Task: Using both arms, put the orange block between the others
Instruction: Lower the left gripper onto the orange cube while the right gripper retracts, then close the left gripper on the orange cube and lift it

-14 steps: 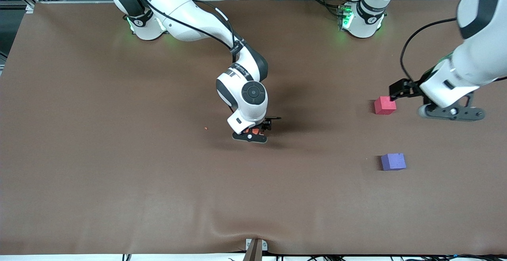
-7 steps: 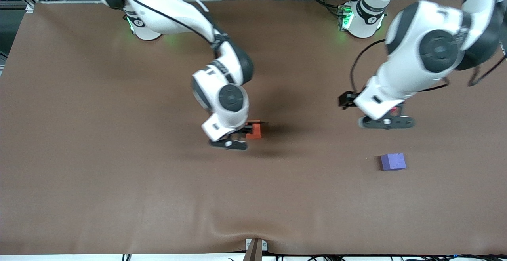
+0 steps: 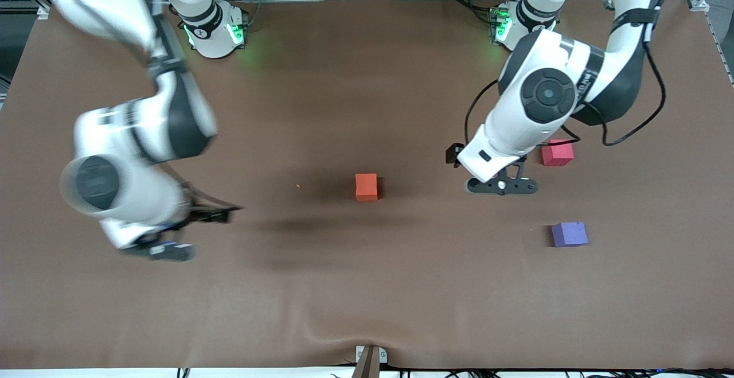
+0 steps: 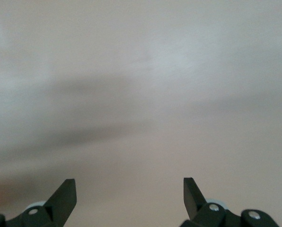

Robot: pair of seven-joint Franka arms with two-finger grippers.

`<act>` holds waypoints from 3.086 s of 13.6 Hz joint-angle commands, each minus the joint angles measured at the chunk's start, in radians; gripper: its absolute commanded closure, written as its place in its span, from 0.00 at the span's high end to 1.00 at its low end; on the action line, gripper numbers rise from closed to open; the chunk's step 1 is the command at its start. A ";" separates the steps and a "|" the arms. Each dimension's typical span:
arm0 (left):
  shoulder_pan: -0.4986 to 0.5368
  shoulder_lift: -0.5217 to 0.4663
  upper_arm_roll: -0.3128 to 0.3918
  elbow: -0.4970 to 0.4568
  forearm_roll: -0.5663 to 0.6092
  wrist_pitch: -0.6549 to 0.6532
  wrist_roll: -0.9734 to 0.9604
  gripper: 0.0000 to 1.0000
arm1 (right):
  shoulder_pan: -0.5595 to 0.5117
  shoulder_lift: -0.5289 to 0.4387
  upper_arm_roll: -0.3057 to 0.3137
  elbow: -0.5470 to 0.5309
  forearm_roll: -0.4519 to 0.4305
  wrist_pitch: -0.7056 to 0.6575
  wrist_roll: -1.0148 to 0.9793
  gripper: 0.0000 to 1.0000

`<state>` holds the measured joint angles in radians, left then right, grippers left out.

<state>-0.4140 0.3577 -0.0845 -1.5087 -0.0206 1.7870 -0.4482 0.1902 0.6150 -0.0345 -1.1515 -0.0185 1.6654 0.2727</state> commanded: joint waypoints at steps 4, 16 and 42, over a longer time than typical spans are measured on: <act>-0.103 0.148 0.014 0.157 -0.005 0.023 -0.159 1.00 | -0.190 -0.168 0.030 -0.128 0.020 0.011 -0.239 1.00; -0.267 0.348 0.020 0.168 0.011 0.310 -0.385 1.00 | -0.282 -0.480 0.024 -0.402 0.022 -0.085 -0.251 1.00; -0.290 0.475 0.048 0.165 0.025 0.526 -0.385 0.00 | -0.290 -0.655 0.033 -0.421 0.075 -0.111 -0.231 1.00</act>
<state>-0.7147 0.8650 -0.0510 -1.3470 -0.0157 2.3170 -0.8134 -0.0877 -0.0054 -0.0118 -1.5639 0.0396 1.5469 0.0319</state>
